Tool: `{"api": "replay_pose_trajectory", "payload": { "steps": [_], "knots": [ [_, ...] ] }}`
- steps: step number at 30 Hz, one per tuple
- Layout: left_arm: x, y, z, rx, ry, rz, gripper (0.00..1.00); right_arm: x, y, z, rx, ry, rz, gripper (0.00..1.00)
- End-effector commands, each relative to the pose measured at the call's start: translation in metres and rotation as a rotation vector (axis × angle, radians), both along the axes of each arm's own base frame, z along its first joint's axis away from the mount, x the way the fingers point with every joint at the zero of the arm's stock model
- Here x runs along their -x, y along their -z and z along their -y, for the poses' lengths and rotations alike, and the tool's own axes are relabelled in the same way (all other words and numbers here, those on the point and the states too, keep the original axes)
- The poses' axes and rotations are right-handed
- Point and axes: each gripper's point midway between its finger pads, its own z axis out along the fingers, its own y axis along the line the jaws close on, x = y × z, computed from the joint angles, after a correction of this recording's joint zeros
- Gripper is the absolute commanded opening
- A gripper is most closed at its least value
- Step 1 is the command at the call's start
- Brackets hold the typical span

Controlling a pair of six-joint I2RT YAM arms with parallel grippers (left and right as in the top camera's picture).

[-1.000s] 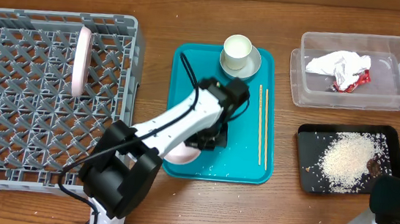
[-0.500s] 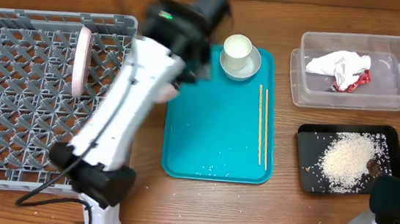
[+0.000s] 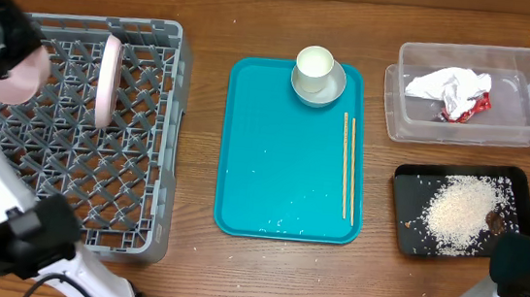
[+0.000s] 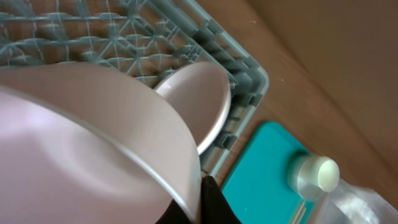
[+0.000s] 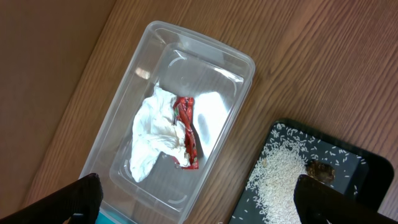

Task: Sort waste into correct bins and load items into the dishwasher
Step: 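Lift the bowl and carry it left to the dish rack, then lower the bowl into the rack beside the pink plate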

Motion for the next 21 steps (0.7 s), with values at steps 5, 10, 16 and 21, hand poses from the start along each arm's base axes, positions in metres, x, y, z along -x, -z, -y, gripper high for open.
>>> {"api": "replay_pose_trajectory", "payload": {
  "steps": [5, 10, 16, 21],
  "knots": [
    [-0.028, -0.002, -0.034, 0.477, 0.32, 0.475, 0.04, 0.002, -0.011, 0.001, 0.015, 0.006, 0.031, 1.0],
    [-0.033, 0.041, -0.088, 0.659, 0.223, 0.542, 0.04, 0.002, -0.011, 0.001, 0.015, 0.006, 0.031, 1.0],
    [-0.028, 0.094, -0.112, 0.779, 0.136, 0.494, 0.04, 0.002, -0.011, 0.001, 0.015, 0.006, 0.031, 1.0],
    [-0.026, 0.118, -0.114, 0.794, 0.126, 0.457, 0.04, 0.002, -0.011, 0.001, 0.015, 0.006, 0.031, 1.0]
  ]
}}
